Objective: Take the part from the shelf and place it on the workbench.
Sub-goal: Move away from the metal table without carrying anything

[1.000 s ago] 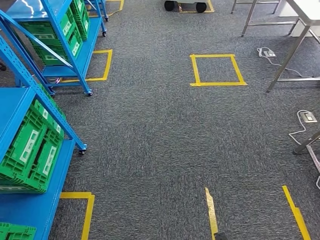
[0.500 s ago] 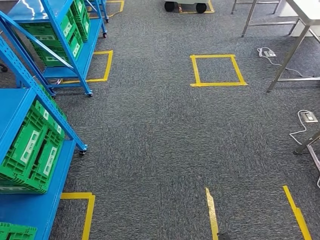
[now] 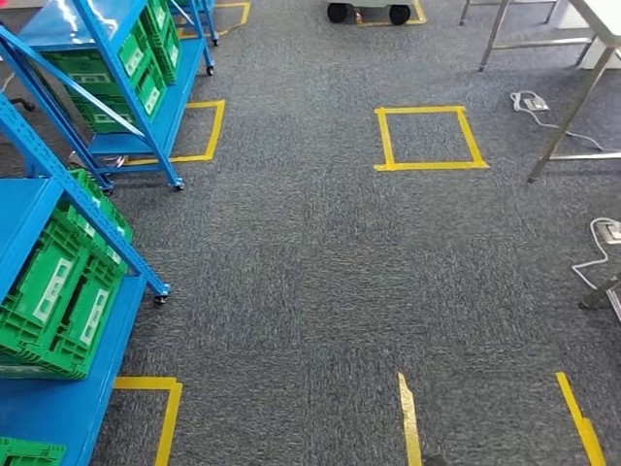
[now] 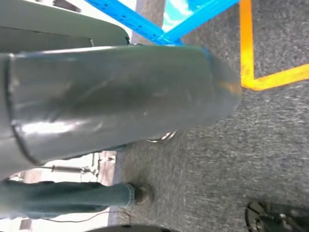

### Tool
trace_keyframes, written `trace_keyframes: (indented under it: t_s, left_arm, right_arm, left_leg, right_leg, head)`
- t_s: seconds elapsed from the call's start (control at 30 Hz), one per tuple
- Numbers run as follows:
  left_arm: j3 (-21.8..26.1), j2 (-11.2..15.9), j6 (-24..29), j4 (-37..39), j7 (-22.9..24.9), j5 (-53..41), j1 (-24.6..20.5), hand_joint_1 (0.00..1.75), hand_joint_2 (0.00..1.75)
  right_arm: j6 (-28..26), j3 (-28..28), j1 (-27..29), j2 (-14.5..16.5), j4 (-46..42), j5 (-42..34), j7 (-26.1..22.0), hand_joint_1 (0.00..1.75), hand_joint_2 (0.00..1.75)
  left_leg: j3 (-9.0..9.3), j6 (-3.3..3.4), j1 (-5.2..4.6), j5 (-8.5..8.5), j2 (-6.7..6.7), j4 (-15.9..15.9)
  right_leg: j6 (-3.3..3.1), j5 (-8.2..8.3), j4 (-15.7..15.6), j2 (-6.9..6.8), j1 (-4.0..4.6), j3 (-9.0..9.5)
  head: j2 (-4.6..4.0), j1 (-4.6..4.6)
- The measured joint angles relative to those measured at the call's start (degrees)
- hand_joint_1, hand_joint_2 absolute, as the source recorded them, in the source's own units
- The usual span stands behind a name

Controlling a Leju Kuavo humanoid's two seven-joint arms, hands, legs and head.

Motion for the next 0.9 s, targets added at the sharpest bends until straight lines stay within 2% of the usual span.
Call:
trace_keyframes:
  t_s: [0.07,0.1,0.17,0.2,0.23,0.27,0.3,0.33,0.37,0.4,0.43,0.47,0.53,0.6,0.8,0.9]
  left_arm:
    - [0.0,0.0,0.0,0.0,0.1,0.0,0.0,0.00,0.00]
    - [0.0,0.0,0.0,0.0,0.1,0.0,0.0,0.00,0.00]
    - [0.0,-0.1,0.0,0.0,0.1,0.0,-0.1,0.00,0.00]
    - [0.0,-0.1,0.0,0.0,0.1,0.0,0.0,0.00,0.00]
    - [0.0,-0.1,0.0,0.0,0.2,0.0,0.1,0.00,0.00]
    - [0.0,-0.1,0.0,0.0,0.2,0.0,0.1,0.00,0.00]
    - [0.0,-0.1,0.0,0.0,0.2,-0.1,0.1,0.00,0.00]
    - [0.0,-0.1,0.0,0.0,0.2,-0.1,0.1,0.00,0.00]
    - [0.0,-0.1,0.0,0.0,0.2,-0.1,0.1,0.00,0.00]
    - [0.0,-0.1,0.1,0.0,0.2,-0.1,0.1,0.00,0.00]
    - [0.0,-0.1,0.1,0.0,0.2,-0.1,0.0,0.00,0.00]
    - [0.0,-0.1,0.2,0.0,0.2,-0.1,0.0,0.00,0.00]
    - [0.0,-0.1,0.2,0.0,0.2,0.0,0.0,0.00,0.00]
    - [0.0,-0.1,0.3,0.0,0.3,0.0,0.1,0.00,0.00]
    - [0.0,-0.3,0.3,0.0,0.3,-0.1,0.0,0.00,0.00]
    - [0.0,-0.3,0.4,0.0,0.3,-0.1,0.0,0.00,0.00]
  right_arm:
    - [0.0,0.0,0.1,0.0,0.0,0.1,0.1,0.00,0.00]
    - [0.0,-0.1,0.1,0.0,0.0,0.1,0.1,0.00,0.00]
    - [0.0,-0.1,0.0,0.0,0.0,0.2,0.1,0.00,0.00]
    - [0.0,-0.1,0.0,0.0,0.0,0.2,0.1,0.00,0.00]
    - [0.0,-0.1,0.0,0.0,0.0,0.3,0.1,0.00,0.00]
    - [0.0,-0.1,0.0,0.0,0.0,0.3,0.1,0.00,0.00]
    - [0.0,-0.2,0.1,0.0,0.0,0.3,0.1,0.00,0.00]
    - [0.0,-0.2,0.1,0.0,0.0,0.3,0.1,0.00,0.00]
    - [0.0,-0.2,0.0,0.0,0.0,0.3,0.1,0.00,0.00]
    - [0.0,-0.2,0.0,0.1,0.0,0.4,0.1,0.00,0.00]
    - [0.0,-0.2,-0.1,0.1,0.0,0.4,0.1,0.00,0.00]
    - [0.1,-0.2,-0.2,0.1,0.1,0.4,0.1,0.00,0.00]
    - [0.1,-0.3,-0.3,0.1,0.1,0.5,0.1,0.00,0.00]
    - [0.1,-0.3,-0.2,0.1,0.1,0.5,0.1,0.00,0.00]
    - [0.1,-0.3,-0.3,0.1,0.1,0.5,0.1,0.00,0.00]
    - [0.1,-0.4,-0.3,0.1,0.1,0.5,0.1,0.00,0.00]
  left_leg:
    - [-0.65,-0.16,0.22,-1.33,0.13,1.8]
    - [-1.93,-0.17,0.22,-2.77,0.22,4.5]
    - [-6.32,0.14,0.06,-6.04,0.30,12.8]
    - [-8.50,0.40,-0.05,-6.91,0.30,16.4]
    - [-9.89,0.76,-0.21,-6.62,0.30,18.1]
    - [-10.23,1.25,-0.45,-5.07,0.30,17.6]
    - [-9.65,1.87,-0.79,-2.65,0.30,15.2]
    - [-8.49,2.62,-1.26,0.06,0.30,11.6]
    - [-7.26,3.33,-1.69,1.95,0.34,8.5]
    - [-6.24,3.86,-2.07,2.95,0.38,6.1]
    - [-5.60,4.23,-2.35,3.06,0.43,4.7]
    - [-5.24,4.24,-2.44,2.64,0.46,4.0]
    - [-4.95,2.85,-2.39,2.38,0.39,2.7]
    - [-4.86,1.77,-2.33,2.32,0.30,2.3]
    - [-4.56,2.58,-2.39,1.95,0.28,2.3]
    - [-4.40,2.78,-2.41,1.84,0.28,2.3]
  right_leg:
    - [-0.76,-0.33,0.1,-0.15,0.22,0.28]
    - [-1.12,-0.49,0.0,-0.28,0.37,0.50]
    - [-1.73,-0.89,0.0,-0.51,0.83,0.90]
    - [-1.99,-1.11,0.0,-0.56,1.12,1.13]
    - [-2.20,-1.36,0.0,-0.54,1.40,1.43]
    - [-2.34,-1.64,0.0,-0.48,1.67,1.83]
    - [-2.42,-1.96,0.0,-0.42,1.90,2.33]
    - [-2.43,-2.31,0.0,-0.38,2.03,2.79]
    - [-2.29,-2.67,-0.1,-0.37,2.21,3.26]
    - [-2.09,-2.93,-0.1,-0.37,2.24,3.49]
    - [-1.84,-3.11,-0.2,-0.40,2.23,3.58]
    - [-1.63,-3.22,-0.2,-0.49,2.27,3.59]
    - [-1.85,-3.20,-0.3,-0.70,2.21,3.50]
    - [-2.22,-3.20,-0.6,-0.80,2.17,3.60]
    - [-1.90,-3.12,-1.5,-0.78,2.13,3.88]
    - [-1.69,-3.12,-1.7,-0.79,2.12,3.90]
  head:
    - [0.00,-0.30]
    - [0.00,-0.45]
    - [0.00,-0.62]
    - [0.00,-0.60]
    - [0.00,-0.59]
    - [0.00,-0.59]
    - [0.00,-0.58]
    - [0.00,-0.58]
    - [0.00,-0.51]
    - [0.00,-0.49]
    - [0.00,-0.44]
    - [0.00,-0.41]
    - [0.00,-0.31]
    - [0.00,-0.22]
    - [0.00,-0.23]
    - [0.00,-0.23]
